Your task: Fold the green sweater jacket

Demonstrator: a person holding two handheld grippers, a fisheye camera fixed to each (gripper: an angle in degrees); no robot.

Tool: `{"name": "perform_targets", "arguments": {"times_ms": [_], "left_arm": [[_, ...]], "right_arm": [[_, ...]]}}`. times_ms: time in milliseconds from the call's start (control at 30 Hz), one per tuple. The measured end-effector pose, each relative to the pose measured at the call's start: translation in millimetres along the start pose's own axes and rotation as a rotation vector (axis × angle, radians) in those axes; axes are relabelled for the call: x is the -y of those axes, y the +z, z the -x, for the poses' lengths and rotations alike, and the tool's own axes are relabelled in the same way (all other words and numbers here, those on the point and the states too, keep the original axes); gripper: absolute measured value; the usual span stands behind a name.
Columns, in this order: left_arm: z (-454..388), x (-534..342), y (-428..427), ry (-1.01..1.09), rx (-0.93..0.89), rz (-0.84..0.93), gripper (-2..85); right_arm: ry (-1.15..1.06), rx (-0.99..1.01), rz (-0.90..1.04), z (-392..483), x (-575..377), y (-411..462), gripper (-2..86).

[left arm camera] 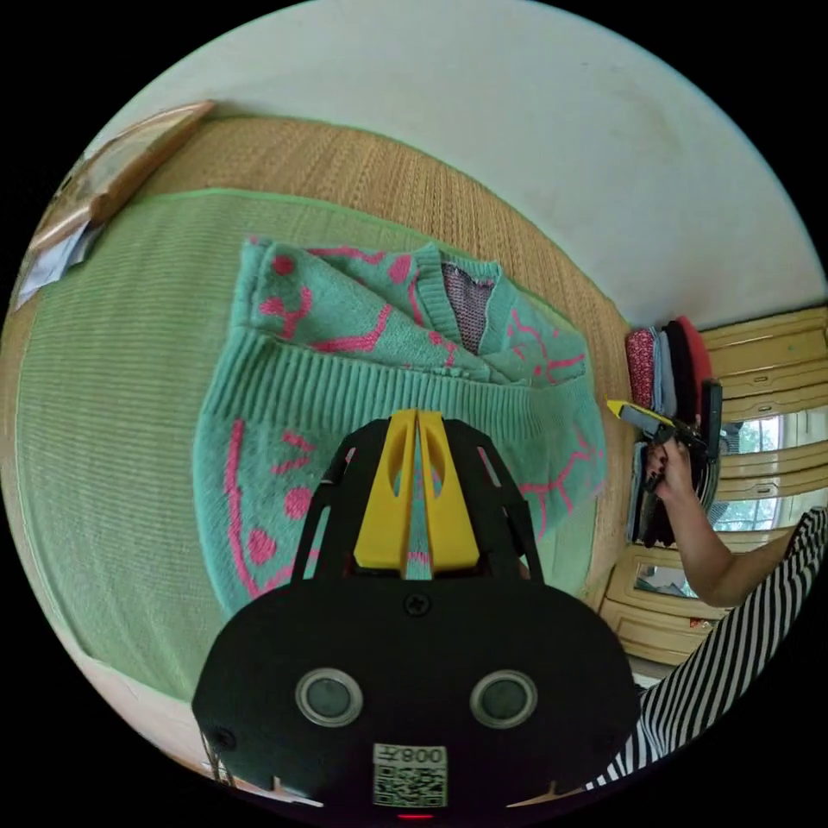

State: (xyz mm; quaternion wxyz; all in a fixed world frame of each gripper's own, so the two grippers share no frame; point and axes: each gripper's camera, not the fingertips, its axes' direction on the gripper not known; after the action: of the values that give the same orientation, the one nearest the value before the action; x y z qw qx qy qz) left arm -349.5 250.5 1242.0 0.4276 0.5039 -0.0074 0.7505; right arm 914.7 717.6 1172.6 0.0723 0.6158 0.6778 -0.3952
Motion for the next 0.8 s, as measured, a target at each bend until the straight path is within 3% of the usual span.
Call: {"name": "perform_targets", "arguments": {"times_ms": [133, 267, 467, 633, 800], "left_arm": [[39.1, -35.3, -10.8, -0.119, 0.125, 0.027, 0.1], [67.9, -45.1, -3.5, -0.135, 0.036, 0.019, 0.1], [84.8, -64.3, -39.6, -0.137, 0.069, 0.011, 0.1], [127.5, -94.1, -47.0, -0.252, 0.121, 0.060, 0.1], [149.9, -105.5, -64.5, -0.233, 0.136, 0.033, 0.1]], "right_arm": [[0.025, -0.007, 0.099, 10.0, -39.0, 12.2, 0.0], [0.130, 0.027, 0.224, -0.2, -54.4, 57.9, 0.0], [0.132, 0.029, 0.162, 16.5, -43.9, 50.2, 0.0], [0.190, 0.055, 0.236, 16.5, -39.3, 74.0, 0.0], [0.122, 0.056, 0.074, 47.9, 0.9, 55.8, 0.1]]}}
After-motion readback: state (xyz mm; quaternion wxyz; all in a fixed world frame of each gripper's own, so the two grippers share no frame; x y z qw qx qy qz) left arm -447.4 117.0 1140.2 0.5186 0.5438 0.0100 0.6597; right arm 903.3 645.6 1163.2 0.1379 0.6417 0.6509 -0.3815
